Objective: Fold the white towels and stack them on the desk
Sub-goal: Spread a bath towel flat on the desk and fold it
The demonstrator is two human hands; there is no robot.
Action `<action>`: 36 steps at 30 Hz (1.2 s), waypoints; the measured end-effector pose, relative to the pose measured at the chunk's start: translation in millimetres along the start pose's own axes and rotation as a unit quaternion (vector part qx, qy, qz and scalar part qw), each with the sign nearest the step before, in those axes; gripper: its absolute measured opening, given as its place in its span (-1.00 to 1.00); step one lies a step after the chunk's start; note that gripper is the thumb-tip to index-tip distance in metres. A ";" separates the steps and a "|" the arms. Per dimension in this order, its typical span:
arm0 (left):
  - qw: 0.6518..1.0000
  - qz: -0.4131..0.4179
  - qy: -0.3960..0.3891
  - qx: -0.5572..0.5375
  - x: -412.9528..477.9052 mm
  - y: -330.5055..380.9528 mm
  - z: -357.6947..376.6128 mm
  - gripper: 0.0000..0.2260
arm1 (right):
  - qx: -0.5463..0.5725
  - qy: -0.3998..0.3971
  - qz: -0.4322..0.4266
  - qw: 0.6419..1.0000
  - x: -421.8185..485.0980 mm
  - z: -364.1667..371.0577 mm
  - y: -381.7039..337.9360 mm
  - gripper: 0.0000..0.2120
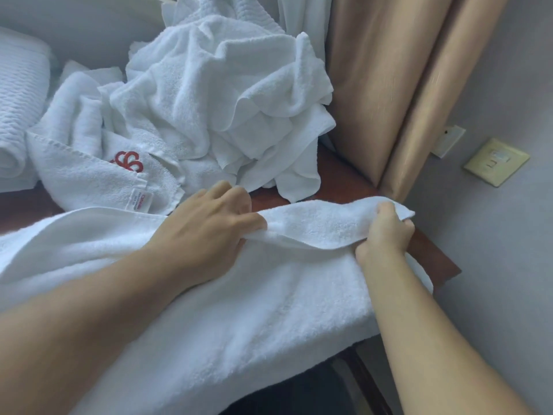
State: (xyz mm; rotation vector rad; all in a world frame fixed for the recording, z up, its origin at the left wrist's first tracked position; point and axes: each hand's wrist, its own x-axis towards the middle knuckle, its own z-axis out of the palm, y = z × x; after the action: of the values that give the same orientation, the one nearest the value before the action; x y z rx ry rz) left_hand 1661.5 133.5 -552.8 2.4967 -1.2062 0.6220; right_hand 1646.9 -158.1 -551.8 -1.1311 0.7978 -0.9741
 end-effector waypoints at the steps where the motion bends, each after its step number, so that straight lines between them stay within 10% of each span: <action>1: 1.000 0.001 -0.008 0.017 0.3 0.1 2.5 -0.73 | -0.061 -0.012 -0.018 0.998 1.0 -1.5 0.0 -0.34; 5: 1.000 -0.025 -0.017 0.004 -5.1 2.0 4.4 -0.80 | -0.229 -0.103 -0.095 0.963 4.6 -13.0 2.2 -0.25; 9: 0.979 -0.086 -0.168 0.080 8.9 7.7 -8.4 -0.57 | -0.317 -0.207 -0.053 0.924 13.8 -14.5 0.1 -0.81; 15: 0.989 -0.105 0.040 0.093 7.6 53.9 -18.8 -0.88 | -0.248 0.060 -0.143 0.956 12.8 -20.2 -5.3 -0.63; 20: 0.998 -0.007 0.042 0.050 -23.4 69.8 2.8 -0.72 | -0.220 0.062 -0.106 0.968 9.1 -21.1 -9.0 -0.56; 26: 0.998 -0.033 0.011 0.045 -24.7 55.9 12.5 -0.78 | -0.533 -0.212 -0.158 0.804 40.4 -39.8 -24.4 -0.71; 32: 0.997 -0.064 -0.003 0.051 -7.0 28.7 8.5 -0.72 | -0.296 -0.272 -0.091 0.911 41.5 -54.8 -11.0 -0.82; 36: 0.989 -0.104 -0.052 0.094 1.8 21.0 5.2 -0.80 | -0.282 -0.339 -0.041 0.896 45.1 -49.9 -16.7 -0.79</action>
State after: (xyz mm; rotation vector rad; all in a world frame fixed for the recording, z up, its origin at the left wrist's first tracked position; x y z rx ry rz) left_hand 1647.1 117.3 -554.7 2.7974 -0.9402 0.5806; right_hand 1615.5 -219.8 -549.7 -1.8806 0.4562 -0.3400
